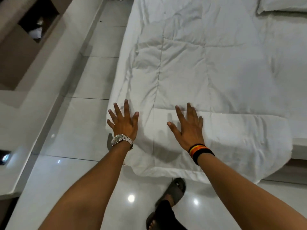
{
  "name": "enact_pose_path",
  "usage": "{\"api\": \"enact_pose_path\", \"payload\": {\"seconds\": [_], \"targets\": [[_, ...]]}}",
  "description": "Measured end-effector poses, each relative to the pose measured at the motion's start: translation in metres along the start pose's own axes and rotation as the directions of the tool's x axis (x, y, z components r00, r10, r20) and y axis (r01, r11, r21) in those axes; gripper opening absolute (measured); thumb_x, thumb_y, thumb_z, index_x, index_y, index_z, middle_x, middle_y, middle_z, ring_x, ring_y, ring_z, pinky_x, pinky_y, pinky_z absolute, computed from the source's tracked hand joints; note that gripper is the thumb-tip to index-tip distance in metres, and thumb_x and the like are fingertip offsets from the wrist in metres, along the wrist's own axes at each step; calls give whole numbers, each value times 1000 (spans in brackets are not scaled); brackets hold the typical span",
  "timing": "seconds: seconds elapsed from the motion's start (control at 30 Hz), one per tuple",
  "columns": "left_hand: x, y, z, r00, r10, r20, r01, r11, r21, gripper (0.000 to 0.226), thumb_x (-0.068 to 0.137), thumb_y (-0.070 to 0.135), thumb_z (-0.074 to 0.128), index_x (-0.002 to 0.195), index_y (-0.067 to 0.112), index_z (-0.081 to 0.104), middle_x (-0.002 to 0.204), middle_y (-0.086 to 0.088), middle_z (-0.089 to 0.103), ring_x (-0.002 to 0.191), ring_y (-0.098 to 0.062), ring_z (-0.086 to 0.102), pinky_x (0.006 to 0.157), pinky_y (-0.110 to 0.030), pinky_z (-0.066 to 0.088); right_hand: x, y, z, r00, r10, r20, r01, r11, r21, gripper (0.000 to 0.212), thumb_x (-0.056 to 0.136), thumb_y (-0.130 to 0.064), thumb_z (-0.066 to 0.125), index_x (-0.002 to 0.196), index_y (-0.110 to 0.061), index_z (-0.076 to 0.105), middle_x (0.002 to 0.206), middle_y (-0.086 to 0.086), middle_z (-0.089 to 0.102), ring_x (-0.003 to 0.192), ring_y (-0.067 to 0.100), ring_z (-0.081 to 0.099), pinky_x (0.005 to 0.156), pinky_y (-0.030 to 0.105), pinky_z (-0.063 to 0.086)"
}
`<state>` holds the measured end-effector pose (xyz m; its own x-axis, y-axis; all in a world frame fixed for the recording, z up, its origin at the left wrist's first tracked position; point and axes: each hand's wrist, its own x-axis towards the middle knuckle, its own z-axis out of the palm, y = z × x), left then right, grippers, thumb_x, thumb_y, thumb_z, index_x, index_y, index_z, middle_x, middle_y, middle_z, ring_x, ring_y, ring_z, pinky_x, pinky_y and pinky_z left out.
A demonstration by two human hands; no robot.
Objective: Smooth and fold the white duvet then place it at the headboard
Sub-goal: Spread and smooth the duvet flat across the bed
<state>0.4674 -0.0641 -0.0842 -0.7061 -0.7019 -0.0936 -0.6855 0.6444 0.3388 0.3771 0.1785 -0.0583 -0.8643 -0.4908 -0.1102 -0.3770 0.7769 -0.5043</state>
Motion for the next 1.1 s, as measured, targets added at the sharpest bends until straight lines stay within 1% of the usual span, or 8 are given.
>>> {"api": "enact_pose_path", "payload": {"seconds": [0.1, 0.23, 0.3, 0.43, 0.63, 0.73, 0.87, 1.1], "targets": [[36, 2, 3, 1000, -1, 29, 5, 990, -144, 73, 101, 69, 28, 164, 43, 0, 172, -13, 13, 155, -40, 21, 120, -64, 23, 33, -19, 18, 999, -33, 1, 33, 999, -14, 74, 99, -73, 29, 163, -43, 6, 173, 1, -13, 159, 21, -14, 125, 59, -5], [55, 12, 1, 999, 4, 39, 5, 973, -233, 78, 100, 66, 43, 164, 41, 7, 154, -15, 41, 123, -43, 56, 101, -48, 45, 68, -32, 33, 1000, 18, -2, -19, 996, -83, 74, 100, -75, 25, 164, -42, 8, 173, 5, -7, 159, 25, -9, 122, 66, -7], [60, 20, -5, 994, 58, 93, -27, 952, -305, 73, 102, 61, 46, 163, 42, 12, 150, -15, 47, 120, -42, 60, 96, -45, 47, 79, -43, 35, 999, 36, -30, -38, 996, -77, 73, 100, -73, 26, 164, -42, 9, 174, 6, -4, 160, 25, -6, 121, 67, -8], [74, -9, -23, 990, 137, 28, -118, 927, -357, 56, 106, 48, 46, 159, 41, 28, 141, -9, 59, 118, -36, 64, 93, -42, 52, 100, -68, 36, 996, 34, -77, -37, 999, -33, 68, 102, -68, 25, 163, -40, 16, 174, 5, 3, 160, 24, 1, 123, 61, -9], [77, -43, -20, 978, 112, 173, -65, 964, -258, 60, 102, 64, 30, 158, 56, 8, 126, -5, 56, 89, -30, 66, 67, -39, 57, 108, -73, 59, 993, 119, 28, -110, 970, -217, 73, 100, -71, 9, 164, -37, 13, 174, 7, -1, 160, 23, -4, 123, 62, -8], [104, -38, -28, 977, 184, 110, -147, 950, -277, 70, 99, 67, 34, 161, 49, 8, 145, -7, 46, 115, -28, 59, 83, -44, 57, 129, -95, 61, 979, 200, -35, -203, 969, -139, 73, 98, -74, 11, 164, -42, 10, 174, 4, -5, 159, 20, -9, 122, 60, -13], [181, -33, -52, 939, 313, 143, -230, 879, -419, 68, 103, 61, 37, 160, 53, 1, 166, -3, 27, 145, -28, 39, 116, -49, 39, 189, -143, 62, 947, 268, -180, -284, 956, -71, 74, 98, -75, 16, 164, -42, 13, 174, 5, -1, 160, 22, -5, 123, 60, -9], [345, -56, -125, 864, 501, 46, -456, 820, -346, 66, 105, 56, 32, 163, 43, 4, 166, -7, 31, 146, -29, 39, 116, -49, 36, 297, -223, 62, 870, 397, -292, -411, 912, 14, 72, 99, -74, 19, 163, -42, 15, 174, 5, 0, 159, 22, -4, 124, 60, -6]]}}
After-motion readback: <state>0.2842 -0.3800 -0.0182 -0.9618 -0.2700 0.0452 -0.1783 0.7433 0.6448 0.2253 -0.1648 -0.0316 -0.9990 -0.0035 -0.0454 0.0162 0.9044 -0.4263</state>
